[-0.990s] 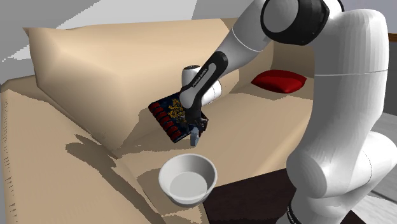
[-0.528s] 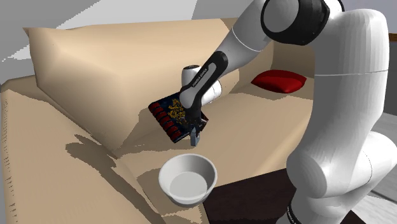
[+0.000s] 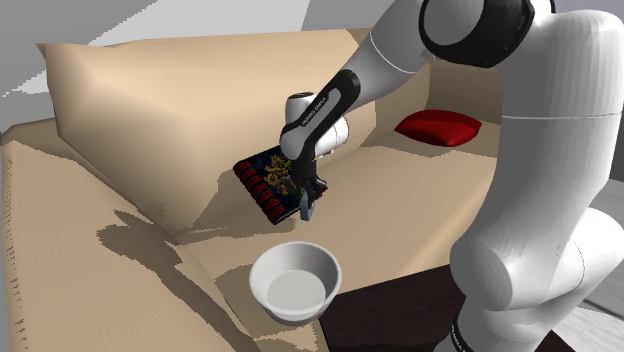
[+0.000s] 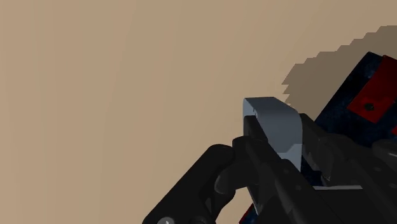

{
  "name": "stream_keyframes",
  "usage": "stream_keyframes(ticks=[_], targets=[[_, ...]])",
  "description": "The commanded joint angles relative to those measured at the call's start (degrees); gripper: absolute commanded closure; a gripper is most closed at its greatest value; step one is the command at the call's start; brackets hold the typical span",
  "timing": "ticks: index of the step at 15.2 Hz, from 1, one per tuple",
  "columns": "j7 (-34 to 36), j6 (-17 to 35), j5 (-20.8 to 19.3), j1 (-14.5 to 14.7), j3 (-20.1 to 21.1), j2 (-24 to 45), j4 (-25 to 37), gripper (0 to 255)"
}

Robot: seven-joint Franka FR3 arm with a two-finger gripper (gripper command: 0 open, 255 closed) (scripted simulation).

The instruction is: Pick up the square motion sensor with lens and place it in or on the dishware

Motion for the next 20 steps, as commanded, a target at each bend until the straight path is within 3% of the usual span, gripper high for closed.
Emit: stream_keyframes(ticks=[1, 20], targets=[[-0.42, -1.24, 0.76, -0.16, 0.37, -1.30, 0.02, 255], [-4.54, -14.42, 6.35, -1.25, 1.78, -10.89, 4.37, 255]])
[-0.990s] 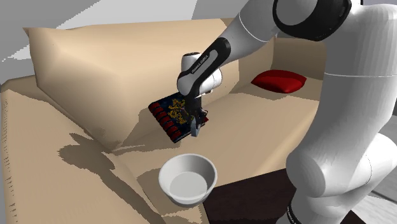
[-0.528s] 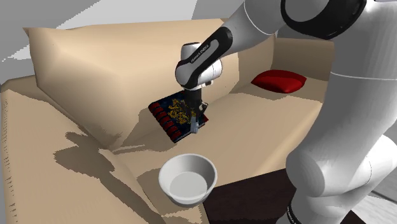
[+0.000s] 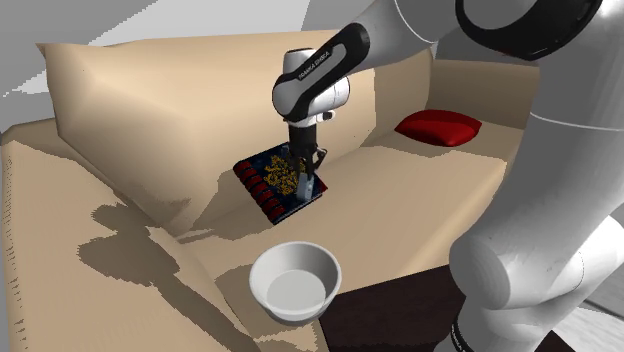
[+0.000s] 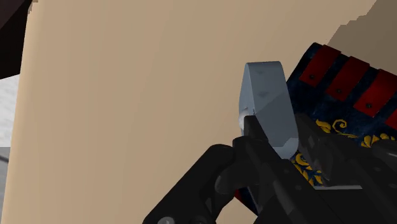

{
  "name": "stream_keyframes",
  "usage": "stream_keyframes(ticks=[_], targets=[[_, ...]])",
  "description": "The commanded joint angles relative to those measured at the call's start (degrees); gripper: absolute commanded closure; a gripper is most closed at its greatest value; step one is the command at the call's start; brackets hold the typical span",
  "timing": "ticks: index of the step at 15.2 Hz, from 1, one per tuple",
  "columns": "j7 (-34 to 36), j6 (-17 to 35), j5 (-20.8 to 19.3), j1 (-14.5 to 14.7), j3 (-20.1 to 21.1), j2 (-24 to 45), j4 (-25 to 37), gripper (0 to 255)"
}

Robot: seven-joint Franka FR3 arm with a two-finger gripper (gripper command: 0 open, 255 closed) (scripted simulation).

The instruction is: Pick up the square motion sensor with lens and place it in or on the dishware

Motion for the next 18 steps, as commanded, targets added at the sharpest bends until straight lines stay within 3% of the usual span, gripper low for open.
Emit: stream_keyframes(ticks=[1, 3, 8, 18], targets=[[-0.37, -1.59, 0.46, -0.06, 0.04, -0.87, 0.78, 255], [-0.65, -2.96, 0.83, -0.11, 0.06, -1.59, 1.49, 255], [1.59, -2.81, 4.70, 2.11, 2.31, -10.28, -6.82, 255], [7.40, -6.23, 13.60, 9.39, 7.01, -26.48, -18.42, 255]])
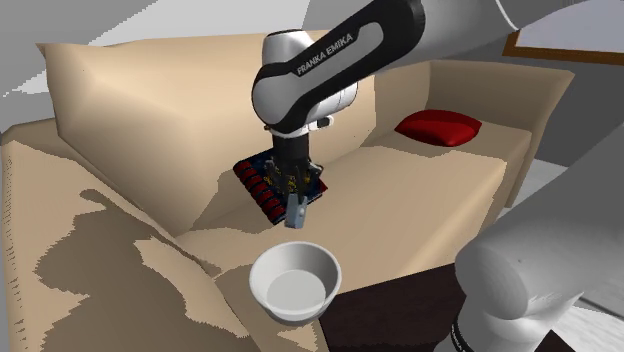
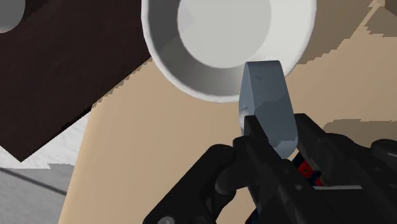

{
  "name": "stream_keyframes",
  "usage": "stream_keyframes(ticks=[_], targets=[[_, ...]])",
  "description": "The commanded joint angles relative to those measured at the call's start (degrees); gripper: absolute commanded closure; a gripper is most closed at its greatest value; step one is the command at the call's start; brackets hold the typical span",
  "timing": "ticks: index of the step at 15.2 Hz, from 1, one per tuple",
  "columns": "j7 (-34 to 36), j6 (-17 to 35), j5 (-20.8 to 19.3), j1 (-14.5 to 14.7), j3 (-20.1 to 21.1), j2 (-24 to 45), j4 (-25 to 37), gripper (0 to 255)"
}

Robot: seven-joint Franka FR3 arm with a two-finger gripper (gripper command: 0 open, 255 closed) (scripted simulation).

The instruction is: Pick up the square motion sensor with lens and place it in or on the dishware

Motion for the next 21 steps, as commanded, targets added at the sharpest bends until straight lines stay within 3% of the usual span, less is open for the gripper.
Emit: stream_keyframes(ticks=[1, 6, 21], targets=[[1.34, -1.49, 1.88, 1.76, 0.86, -3.33, -1.58, 255], [5.76, -4.77, 6.22, 6.49, 3.64, -10.06, -4.44, 255], [7.15, 7.91, 6.49, 5.91, 7.38, -3.87, -11.06, 255]])
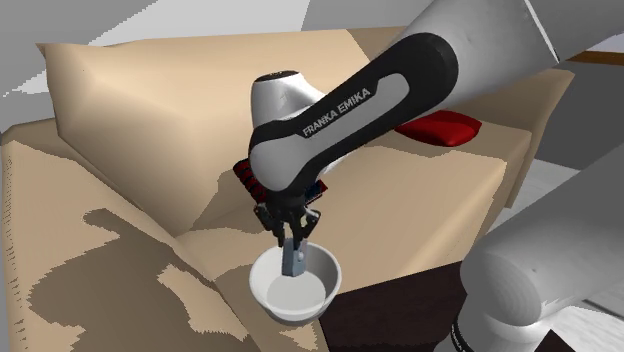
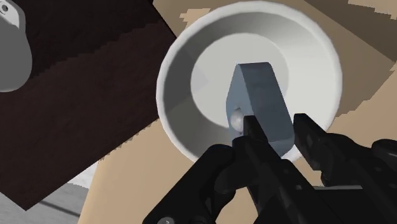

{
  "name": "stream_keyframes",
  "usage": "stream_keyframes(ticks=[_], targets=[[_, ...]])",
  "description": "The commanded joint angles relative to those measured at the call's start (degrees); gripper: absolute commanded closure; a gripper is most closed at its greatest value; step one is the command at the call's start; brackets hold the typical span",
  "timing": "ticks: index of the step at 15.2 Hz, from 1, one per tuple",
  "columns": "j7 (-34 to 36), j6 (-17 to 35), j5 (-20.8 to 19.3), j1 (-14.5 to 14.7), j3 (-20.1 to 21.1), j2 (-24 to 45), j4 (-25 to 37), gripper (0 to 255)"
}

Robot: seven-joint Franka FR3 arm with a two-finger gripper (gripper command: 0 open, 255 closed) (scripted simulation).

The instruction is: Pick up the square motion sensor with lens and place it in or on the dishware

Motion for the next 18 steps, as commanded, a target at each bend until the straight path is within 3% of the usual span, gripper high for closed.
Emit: stream_keyframes(ticks=[1, 5, 6, 7, 12, 18], targets=[[0.32, 2.09, -0.18, -0.26, 0.63, 1.32, -0.77, 255], [1.06, 6.07, -0.77, -0.88, 1.84, 4.02, -2.15, 255], [0.80, 4.90, -0.60, -0.71, 1.47, 3.25, -1.77, 255], [0.80, 4.90, -0.60, -0.71, 1.47, 3.25, -1.77, 0], [7.83, 11.56, -0.36, -3.71, 3.84, 14.84, -2.47, 0], [10.86, 17.93, -4.34, -4.79, 4.94, 20.61, -3.71, 0]])
